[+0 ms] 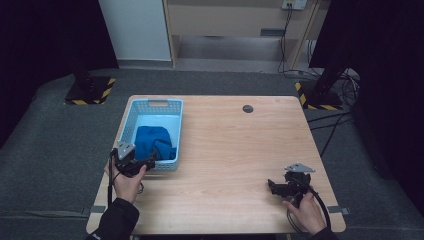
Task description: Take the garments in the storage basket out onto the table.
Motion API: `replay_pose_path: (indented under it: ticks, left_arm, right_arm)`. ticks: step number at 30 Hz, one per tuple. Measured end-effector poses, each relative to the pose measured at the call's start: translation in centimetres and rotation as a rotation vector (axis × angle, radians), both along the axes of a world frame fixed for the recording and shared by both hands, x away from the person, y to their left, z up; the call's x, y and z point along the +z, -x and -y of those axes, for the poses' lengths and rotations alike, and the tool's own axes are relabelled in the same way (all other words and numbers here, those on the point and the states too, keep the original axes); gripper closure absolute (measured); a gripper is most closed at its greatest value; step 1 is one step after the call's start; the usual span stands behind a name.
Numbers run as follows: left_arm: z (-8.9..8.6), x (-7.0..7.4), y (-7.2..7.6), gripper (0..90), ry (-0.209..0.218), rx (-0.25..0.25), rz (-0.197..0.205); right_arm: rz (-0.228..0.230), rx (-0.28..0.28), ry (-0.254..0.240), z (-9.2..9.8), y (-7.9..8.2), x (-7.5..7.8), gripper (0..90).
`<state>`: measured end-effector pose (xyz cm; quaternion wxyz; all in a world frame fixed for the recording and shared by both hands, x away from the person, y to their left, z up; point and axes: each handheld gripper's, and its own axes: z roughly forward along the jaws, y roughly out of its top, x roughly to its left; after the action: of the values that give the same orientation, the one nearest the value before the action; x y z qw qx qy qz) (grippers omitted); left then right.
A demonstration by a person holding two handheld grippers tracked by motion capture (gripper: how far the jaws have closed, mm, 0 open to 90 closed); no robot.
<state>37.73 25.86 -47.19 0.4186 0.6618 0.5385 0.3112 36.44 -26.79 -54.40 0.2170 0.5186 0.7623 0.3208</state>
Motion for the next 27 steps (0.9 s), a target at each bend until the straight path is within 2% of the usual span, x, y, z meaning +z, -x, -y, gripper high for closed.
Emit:
replay_pose_path:
  ticks: [10,27]
  left_arm:
    - [0.8,-0.3,-1.8,8.0,-0.014,-0.012,-0.041]
    - [0.3,-0.3,-2.7,7.9,-0.018,0.012,-0.050]
  right_arm:
    - [0.000,0.000,0.000,0.0,0.0,0.0,0.4]
    - [0.000,0.000,0.000,0.0,0.0,0.0,0.4]
